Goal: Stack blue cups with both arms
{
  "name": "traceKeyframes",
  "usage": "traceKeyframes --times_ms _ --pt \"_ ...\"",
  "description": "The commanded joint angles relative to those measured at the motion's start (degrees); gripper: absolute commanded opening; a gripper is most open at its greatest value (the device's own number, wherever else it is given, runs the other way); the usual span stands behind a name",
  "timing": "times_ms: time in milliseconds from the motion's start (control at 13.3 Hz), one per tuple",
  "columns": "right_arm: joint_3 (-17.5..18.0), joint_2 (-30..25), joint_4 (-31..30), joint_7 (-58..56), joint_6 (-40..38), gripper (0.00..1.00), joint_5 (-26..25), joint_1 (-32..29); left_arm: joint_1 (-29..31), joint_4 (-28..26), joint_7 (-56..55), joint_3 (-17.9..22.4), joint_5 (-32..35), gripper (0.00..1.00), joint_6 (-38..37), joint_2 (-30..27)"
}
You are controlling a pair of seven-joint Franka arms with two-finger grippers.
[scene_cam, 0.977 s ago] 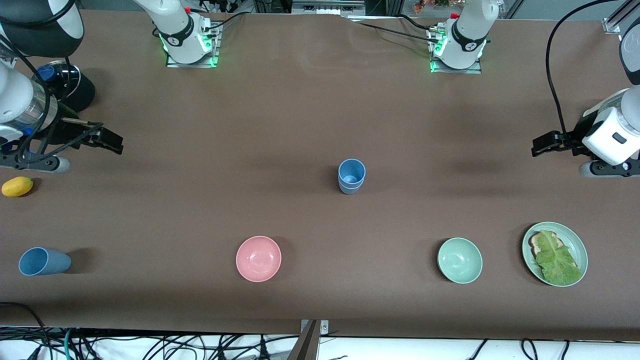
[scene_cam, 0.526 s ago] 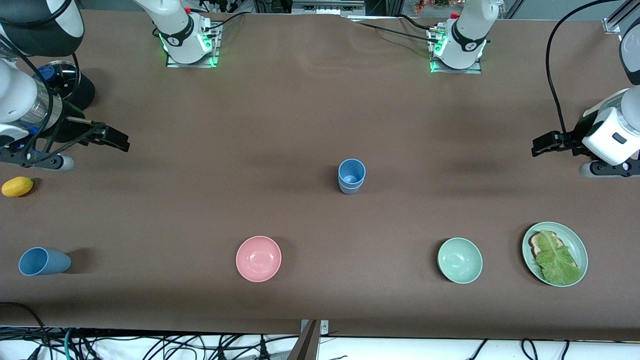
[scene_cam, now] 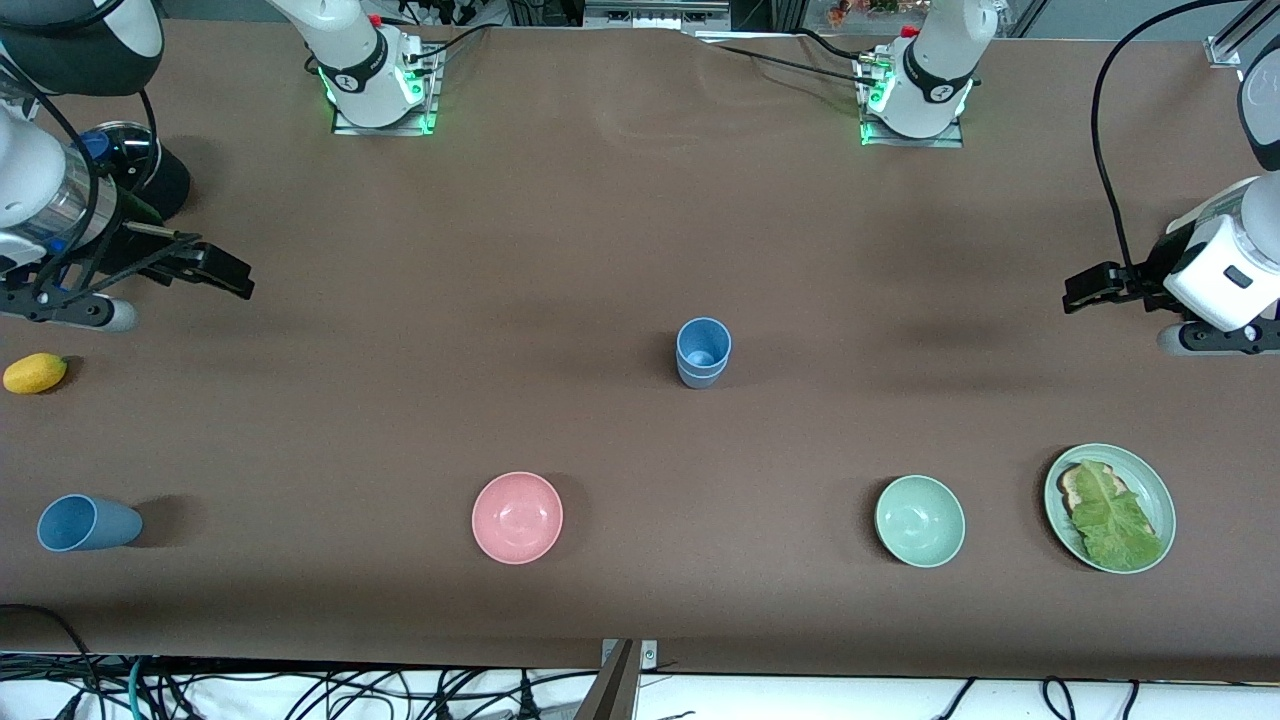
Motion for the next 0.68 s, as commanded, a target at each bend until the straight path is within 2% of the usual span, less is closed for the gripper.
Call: traceKeyframes --times_ms 0,602 --pt "0.39 0.37 1.78 0.42 -0.23 1.00 0.99 -0.32 0.29 -0.70 1.25 0.02 -0.57 1.00 0.51 -0.52" --pt "0.57 0.46 1.51 0.50 0.04 1.00 0.02 -0.06 0.29 -0.70 1.25 0.02 -0.66 1.00 0.51 -0.43"
